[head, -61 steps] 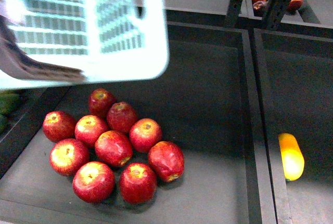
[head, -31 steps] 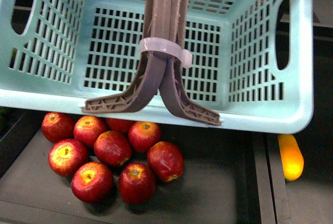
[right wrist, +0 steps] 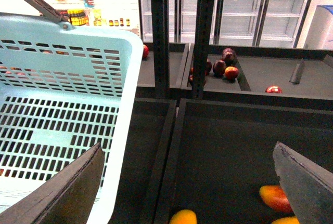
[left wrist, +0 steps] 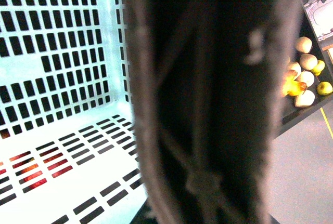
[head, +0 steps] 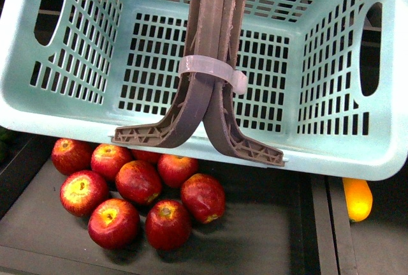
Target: Pick mango and avocado into basket
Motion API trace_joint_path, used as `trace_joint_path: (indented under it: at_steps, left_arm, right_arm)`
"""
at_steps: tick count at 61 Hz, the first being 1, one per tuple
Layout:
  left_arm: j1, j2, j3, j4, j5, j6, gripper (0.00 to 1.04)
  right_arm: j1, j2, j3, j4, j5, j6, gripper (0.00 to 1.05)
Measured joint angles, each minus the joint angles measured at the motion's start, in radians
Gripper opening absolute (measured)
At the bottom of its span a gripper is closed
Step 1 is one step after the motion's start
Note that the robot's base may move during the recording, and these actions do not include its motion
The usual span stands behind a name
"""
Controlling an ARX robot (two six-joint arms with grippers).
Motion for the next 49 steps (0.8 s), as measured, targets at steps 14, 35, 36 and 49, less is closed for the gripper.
trace_joint_path:
  at_steps: [14, 35, 36, 49]
  left_arm:
    - [0.004, 0.0, 0.0, 0.0, -0.012, 0.0, 0.05]
    - [0.003, 0.0, 0.0, 0.0, -0.005, 0.002, 0.05]
    - [0.003, 0.0, 0.0, 0.0, -0.005, 0.002, 0.05]
    - [0.004, 0.0, 0.0, 0.0, -0.011, 0.003, 0.05]
  right_arm:
    - [0.002, 0.002, 0.0, -0.003, 0.009, 0.005, 0.97]
    - [-0.201, 0.677, 0.223, 0.236, 0.141, 0.055, 0.97]
    - [-0.205, 0.705, 0.234, 0.245, 0.14, 0.052, 0.97]
    - [-0.257, 1.236, 0.435, 0.343, 0.047, -0.077, 0.97]
